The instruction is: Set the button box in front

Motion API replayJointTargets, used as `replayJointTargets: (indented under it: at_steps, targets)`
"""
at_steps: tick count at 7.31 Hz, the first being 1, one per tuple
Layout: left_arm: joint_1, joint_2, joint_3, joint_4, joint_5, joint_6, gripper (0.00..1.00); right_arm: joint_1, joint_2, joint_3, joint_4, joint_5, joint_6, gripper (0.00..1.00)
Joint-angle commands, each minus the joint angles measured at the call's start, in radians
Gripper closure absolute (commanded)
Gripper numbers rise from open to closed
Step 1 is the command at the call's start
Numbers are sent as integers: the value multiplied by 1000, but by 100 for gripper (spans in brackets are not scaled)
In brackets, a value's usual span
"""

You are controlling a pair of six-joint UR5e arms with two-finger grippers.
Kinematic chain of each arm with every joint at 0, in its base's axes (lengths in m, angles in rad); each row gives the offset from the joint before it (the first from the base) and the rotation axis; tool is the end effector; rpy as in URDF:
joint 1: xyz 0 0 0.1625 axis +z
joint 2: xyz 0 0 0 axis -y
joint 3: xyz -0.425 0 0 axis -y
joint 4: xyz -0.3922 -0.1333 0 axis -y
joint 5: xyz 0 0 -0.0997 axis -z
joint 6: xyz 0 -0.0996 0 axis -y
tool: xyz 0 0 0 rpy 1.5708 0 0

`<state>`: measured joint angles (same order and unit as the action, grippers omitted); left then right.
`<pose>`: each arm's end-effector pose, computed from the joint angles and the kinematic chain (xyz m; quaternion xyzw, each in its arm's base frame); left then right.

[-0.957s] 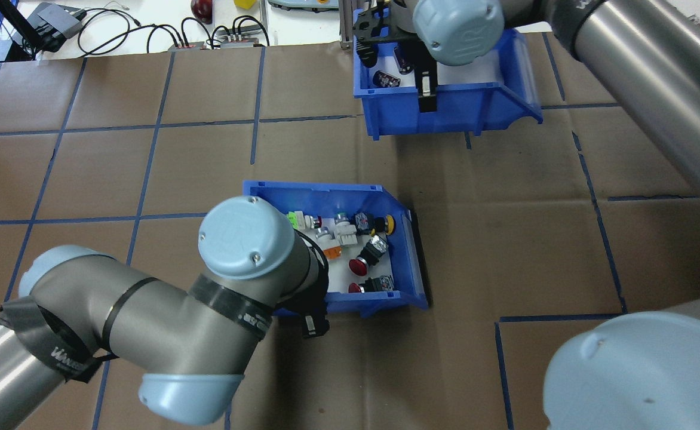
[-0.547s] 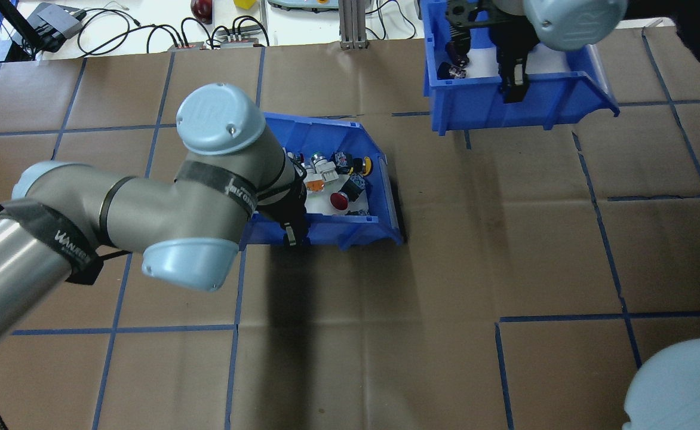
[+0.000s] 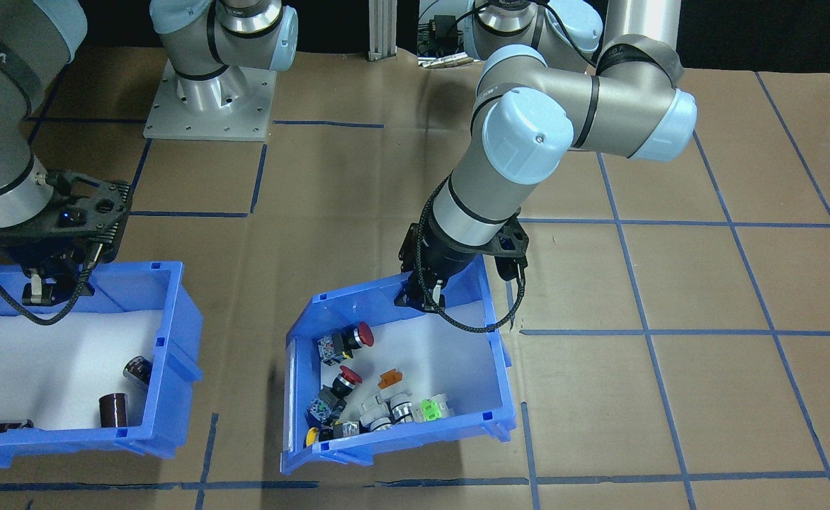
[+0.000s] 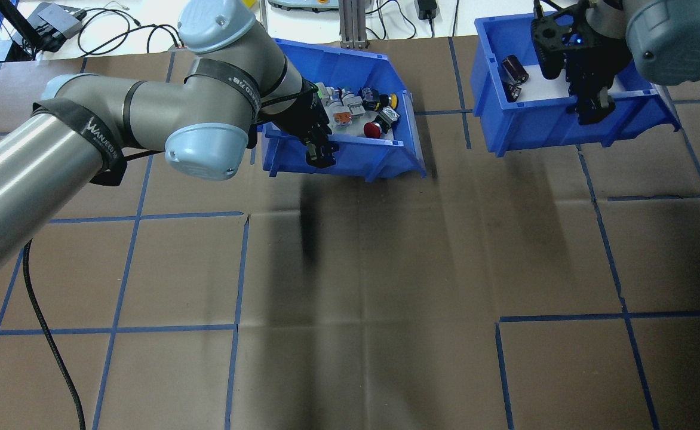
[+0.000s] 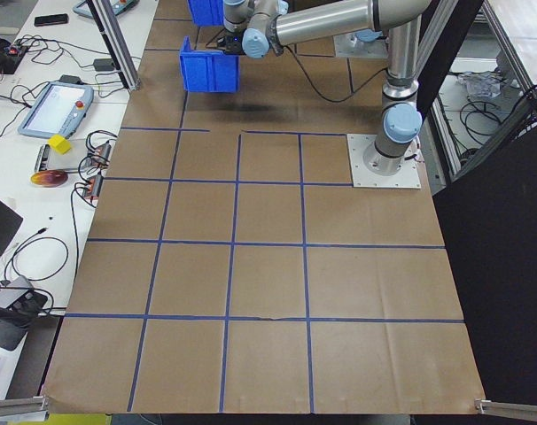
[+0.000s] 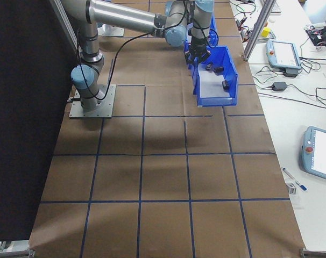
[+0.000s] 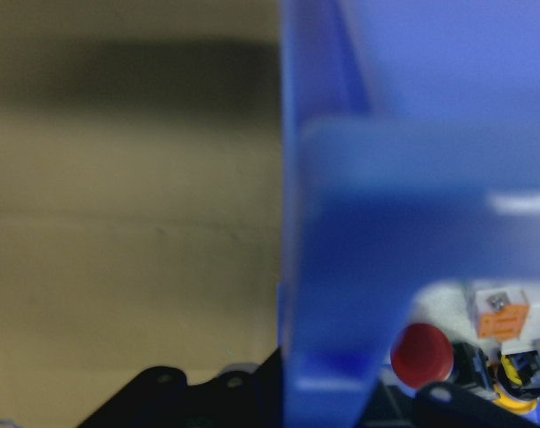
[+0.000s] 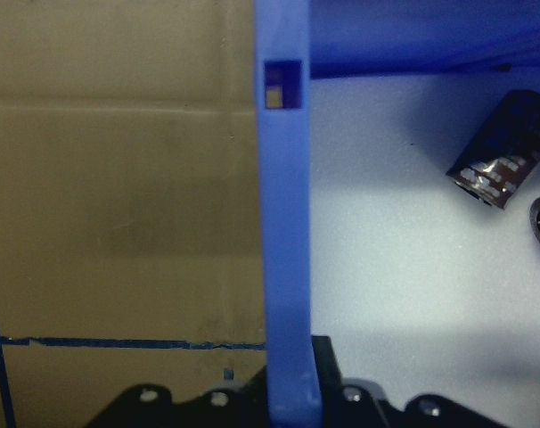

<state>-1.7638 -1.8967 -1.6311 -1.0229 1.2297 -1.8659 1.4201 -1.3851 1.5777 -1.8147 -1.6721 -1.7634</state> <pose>-0.2811 -0.5696 0.3408 0.7199 -0.6684 -0.1040 0.1554 0.0365 -0.5801 0.4113 0.7197 -0.6920 -0.0266 0.0501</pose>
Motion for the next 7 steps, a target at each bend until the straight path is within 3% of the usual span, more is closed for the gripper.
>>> replayJointTargets:
  at_steps: [1,2,5,7]
  targets:
    - [39,-60,19,53,-138,27,100,-61,-51,111,-64,43,-66,92]
    - [49,-85,11,82,-238,40,100,-96,-67,154,-70,54,-97,92]
    - [53,-116,-10,128,-303,59,100,-128,-75,217,-116,61,-131,92]
    - [88,-137,-7,132,-305,163,100,-127,-75,219,-117,57,-131,92]
